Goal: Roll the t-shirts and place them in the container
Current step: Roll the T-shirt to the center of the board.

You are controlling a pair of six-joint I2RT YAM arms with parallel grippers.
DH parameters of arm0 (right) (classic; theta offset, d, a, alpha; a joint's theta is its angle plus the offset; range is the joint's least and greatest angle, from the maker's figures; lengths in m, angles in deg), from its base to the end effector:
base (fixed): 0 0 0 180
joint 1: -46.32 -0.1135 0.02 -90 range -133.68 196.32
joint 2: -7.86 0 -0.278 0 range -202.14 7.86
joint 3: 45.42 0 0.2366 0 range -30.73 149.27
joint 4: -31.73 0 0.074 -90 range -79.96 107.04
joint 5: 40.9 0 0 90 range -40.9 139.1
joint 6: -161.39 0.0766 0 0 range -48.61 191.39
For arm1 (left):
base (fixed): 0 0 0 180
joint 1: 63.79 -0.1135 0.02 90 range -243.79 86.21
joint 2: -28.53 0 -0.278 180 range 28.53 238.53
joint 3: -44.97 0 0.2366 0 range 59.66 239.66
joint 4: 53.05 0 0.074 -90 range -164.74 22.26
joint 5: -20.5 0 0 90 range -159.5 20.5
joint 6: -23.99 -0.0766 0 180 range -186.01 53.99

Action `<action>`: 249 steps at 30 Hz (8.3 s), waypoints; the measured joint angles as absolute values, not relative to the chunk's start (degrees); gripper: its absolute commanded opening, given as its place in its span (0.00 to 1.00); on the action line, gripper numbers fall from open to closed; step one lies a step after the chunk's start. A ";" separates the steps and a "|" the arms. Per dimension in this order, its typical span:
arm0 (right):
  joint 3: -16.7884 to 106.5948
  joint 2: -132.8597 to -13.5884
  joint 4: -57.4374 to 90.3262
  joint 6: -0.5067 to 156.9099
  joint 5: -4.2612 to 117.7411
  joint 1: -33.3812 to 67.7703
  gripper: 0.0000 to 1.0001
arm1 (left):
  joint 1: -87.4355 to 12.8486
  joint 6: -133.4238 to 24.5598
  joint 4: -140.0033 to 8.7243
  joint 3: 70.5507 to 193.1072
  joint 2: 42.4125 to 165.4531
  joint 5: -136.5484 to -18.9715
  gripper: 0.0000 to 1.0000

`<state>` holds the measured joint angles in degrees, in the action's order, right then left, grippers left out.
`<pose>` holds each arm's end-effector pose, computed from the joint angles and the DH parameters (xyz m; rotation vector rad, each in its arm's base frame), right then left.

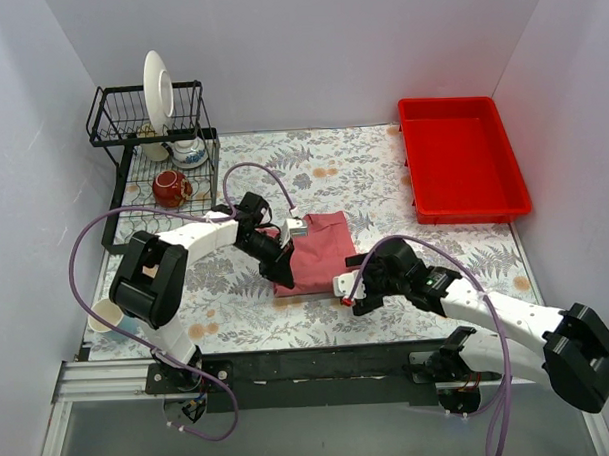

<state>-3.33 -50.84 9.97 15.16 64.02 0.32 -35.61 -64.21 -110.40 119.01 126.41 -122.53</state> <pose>0.1375 0.1708 0.1915 -1.8135 1.2821 0.1935 0.2293 -0.1923 0.1746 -0.7222 -2.6235 1.3646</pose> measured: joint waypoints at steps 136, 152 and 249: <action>8.73 -70.71 15.72 10.99 65.81 2.36 0.96 | -40.42 -71.12 -117.50 128.61 131.40 -126.86 0.00; 12.14 -83.25 23.21 9.06 62.81 2.88 0.15 | -42.01 -75.03 -116.30 118.64 123.77 -121.51 0.62; 71.46 -127.03 -69.39 12.47 97.46 19.16 0.99 | -39.35 -49.28 -92.52 117.72 133.32 -125.35 0.09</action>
<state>71.46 -127.03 -69.39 12.47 97.46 19.16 -39.35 -49.28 -92.52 117.72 133.32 -125.35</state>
